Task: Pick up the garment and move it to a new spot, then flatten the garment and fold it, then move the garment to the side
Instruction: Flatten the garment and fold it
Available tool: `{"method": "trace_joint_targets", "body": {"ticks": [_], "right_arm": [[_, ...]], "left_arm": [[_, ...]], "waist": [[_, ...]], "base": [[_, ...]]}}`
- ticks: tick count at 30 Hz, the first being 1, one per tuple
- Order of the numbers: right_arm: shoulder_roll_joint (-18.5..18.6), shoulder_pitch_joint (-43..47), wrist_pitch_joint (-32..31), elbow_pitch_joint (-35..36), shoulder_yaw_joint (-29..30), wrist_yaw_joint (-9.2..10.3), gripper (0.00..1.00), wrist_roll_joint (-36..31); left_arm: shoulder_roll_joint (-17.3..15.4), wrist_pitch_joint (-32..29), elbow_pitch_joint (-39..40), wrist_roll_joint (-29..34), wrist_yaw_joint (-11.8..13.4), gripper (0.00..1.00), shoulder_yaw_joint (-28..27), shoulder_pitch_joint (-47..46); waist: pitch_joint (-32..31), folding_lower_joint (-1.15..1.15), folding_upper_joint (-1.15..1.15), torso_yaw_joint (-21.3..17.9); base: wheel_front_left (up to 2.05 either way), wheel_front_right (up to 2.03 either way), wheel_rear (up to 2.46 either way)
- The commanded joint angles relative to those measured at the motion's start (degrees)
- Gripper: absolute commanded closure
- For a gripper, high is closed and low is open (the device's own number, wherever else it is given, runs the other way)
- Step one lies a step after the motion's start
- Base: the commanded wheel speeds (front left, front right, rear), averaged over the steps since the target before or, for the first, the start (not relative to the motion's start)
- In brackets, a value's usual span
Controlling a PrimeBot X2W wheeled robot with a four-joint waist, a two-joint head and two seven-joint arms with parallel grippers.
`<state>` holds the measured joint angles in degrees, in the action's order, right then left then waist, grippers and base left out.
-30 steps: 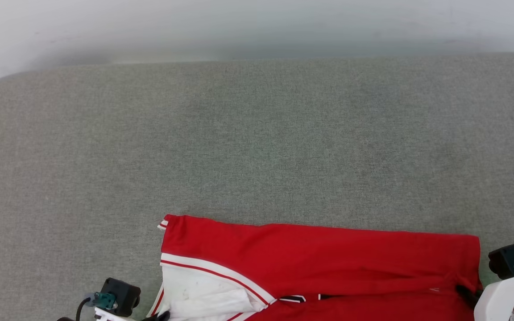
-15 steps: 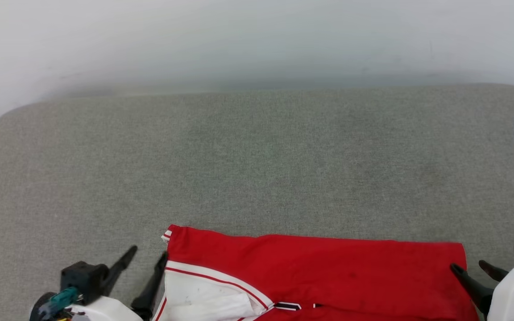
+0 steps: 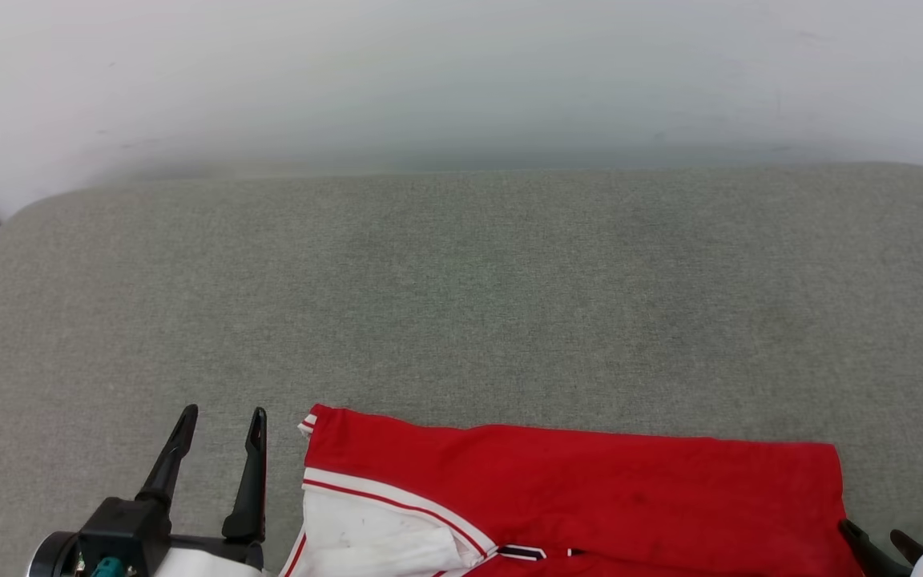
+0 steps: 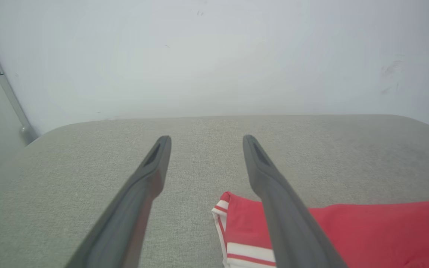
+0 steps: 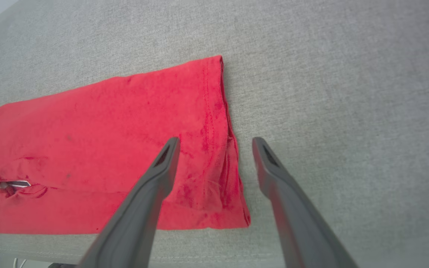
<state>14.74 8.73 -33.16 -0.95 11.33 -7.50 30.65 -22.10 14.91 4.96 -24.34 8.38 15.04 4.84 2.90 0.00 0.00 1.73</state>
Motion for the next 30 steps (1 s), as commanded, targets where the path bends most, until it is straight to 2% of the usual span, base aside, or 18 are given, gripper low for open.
{"method": "trace_joint_targets", "body": {"ticks": [1, 7, 18, 25, 30], "right_arm": [[-1.07, 0.72, -0.11, -0.28, 0.76, 0.03, 0.00, -0.22], [-2.71, 0.61, -0.17, -2.81, 2.84, 0.03, 0.00, 0.34], [-1.28, -3.71, 1.65, -12.14, 1.00, 0.03, 0.00, 3.74], [-1.76, -4.28, 2.80, -17.91, -3.19, 0.03, 0.00, 5.24], [-4.69, -4.86, 3.49, -19.64, -9.21, -0.41, 0.00, 7.69]], "left_arm": [[1.28, 0.35, 0.61, 2.44, -0.83, 0.00, -1.56, 1.29], [5.89, 0.31, 1.02, 7.99, -4.28, 0.00, -6.42, 4.23], [11.46, 0.32, -1.55, 13.29, -12.25, 0.00, -11.03, 2.57], [13.08, 0.32, -2.26, 15.20, -14.30, 0.00, -12.49, 1.57], [13.77, 0.33, -2.57, 16.09, -14.94, 0.00, -13.24, 1.16]], "waist": [[0.08, 0.00, 0.00, 0.25], [0.48, 0.00, 0.00, 1.33], [3.34, 0.00, 0.00, 4.15], [4.81, 0.00, 0.00, 5.52], [4.92, 0.00, 0.00, 5.84]], "base": [[0.00, 0.00, 0.00], [0.00, 0.00, 0.00], [0.00, 0.00, 0.00], [0.00, 0.00, 0.00], [0.00, 0.00, 0.00]]}}
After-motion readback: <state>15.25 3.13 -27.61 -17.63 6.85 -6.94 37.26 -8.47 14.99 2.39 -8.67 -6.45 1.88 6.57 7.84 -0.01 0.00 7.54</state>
